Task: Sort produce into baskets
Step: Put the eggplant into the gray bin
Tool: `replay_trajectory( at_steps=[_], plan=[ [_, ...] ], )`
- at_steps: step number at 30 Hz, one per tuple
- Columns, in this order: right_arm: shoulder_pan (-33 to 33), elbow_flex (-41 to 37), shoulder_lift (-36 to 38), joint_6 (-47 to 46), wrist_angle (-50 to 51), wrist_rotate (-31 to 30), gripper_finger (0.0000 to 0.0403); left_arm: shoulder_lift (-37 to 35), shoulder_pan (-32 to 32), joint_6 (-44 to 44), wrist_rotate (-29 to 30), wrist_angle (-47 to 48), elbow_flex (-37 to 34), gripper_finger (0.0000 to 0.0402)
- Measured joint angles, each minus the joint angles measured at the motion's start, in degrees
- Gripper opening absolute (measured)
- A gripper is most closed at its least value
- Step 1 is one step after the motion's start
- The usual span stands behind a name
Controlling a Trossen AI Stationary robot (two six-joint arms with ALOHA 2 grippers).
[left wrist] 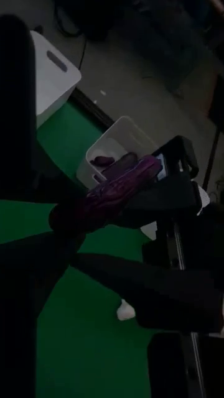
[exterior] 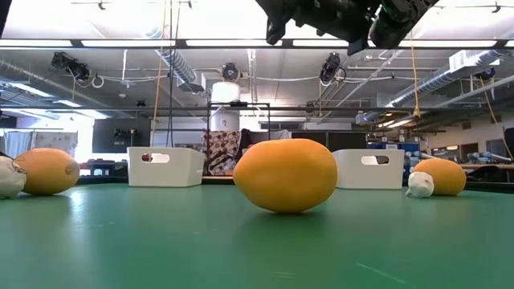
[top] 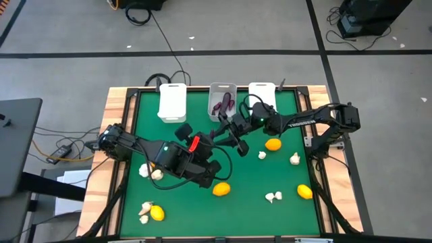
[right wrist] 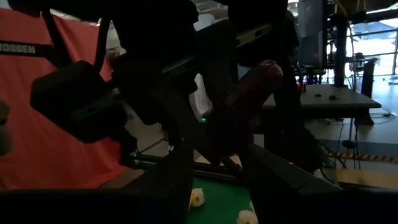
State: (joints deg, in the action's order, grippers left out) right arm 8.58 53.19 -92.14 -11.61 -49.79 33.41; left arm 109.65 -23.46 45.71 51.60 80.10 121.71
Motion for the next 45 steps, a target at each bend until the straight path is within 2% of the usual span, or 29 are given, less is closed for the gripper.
replay_trajectory(
  at_steps=[3, 5, 8, 13, 15, 21, 25, 28, 32, 35, 41, 45],
  plan=[
    [0.00, -0.04, -0.05, 1.13, 0.24, 2.35, 0.0148, 0.00, -0.01, -0.42, -2.37, -0.28, 0.03, 0.0078],
    [0.07, -0.04, -0.13, 1.05, -0.30, 4.96, 0.0148, 0.02, -0.28, -2.82, -3.04, -0.27, 0.09, 0.0078],
    [0.07, -0.04, -0.13, -0.27, -0.46, 5.55, 0.0148, 0.07, -0.68, -7.70, -3.04, 0.20, 0.09, 0.0078],
    [-0.04, 0.01, -0.09, -2.82, -1.02, -1.77, 0.0148, 0.07, -1.14, -15.35, -0.44, 1.09, 0.02, 0.0078],
    [-0.16, 0.09, -0.09, -0.30, -0.93, -2.84, 0.0148, 0.30, -1.20, -14.63, 0.77, 1.29, -0.08, 0.0078],
    [-2.47, 0.09, -0.11, 8.30, -0.34, -7.27, 0.0148, 0.32, -0.78, -9.64, -0.41, 2.41, -0.12, 0.0078],
    [-4.04, 0.17, -0.11, 10.38, -0.57, -9.28, 0.0145, 0.55, -0.59, -9.53, -2.02, 1.90, -1.09, 0.0078],
    [-4.39, 0.17, -0.11, 10.65, -0.02, -9.59, 0.0117, 0.59, -0.57, -9.38, -1.85, 1.84, -2.39, 0.0078],
    [-3.88, 0.20, -0.11, 10.78, 1.34, -8.70, 0.0033, 0.59, -0.41, -5.44, -0.68, 1.99, -3.19, 0.0078],
    [-2.98, 0.31, 0.00, 10.54, 2.47, -9.05, 0.0019, 0.59, -0.07, -3.57, 0.18, 2.11, -3.19, 0.0078],
    [-0.36, 0.44, 0.13, 12.81, 7.26, -14.57, 0.0019, 0.96, 1.17, -3.05, 0.99, 4.27, -3.56, 0.0091],
    [2.74, -0.06, -0.65, 20.63, 18.10, -29.07, 0.0018, 0.98, 2.03, 0.71, 0.80, 3.50, -8.56, 0.0117]
  ],
)
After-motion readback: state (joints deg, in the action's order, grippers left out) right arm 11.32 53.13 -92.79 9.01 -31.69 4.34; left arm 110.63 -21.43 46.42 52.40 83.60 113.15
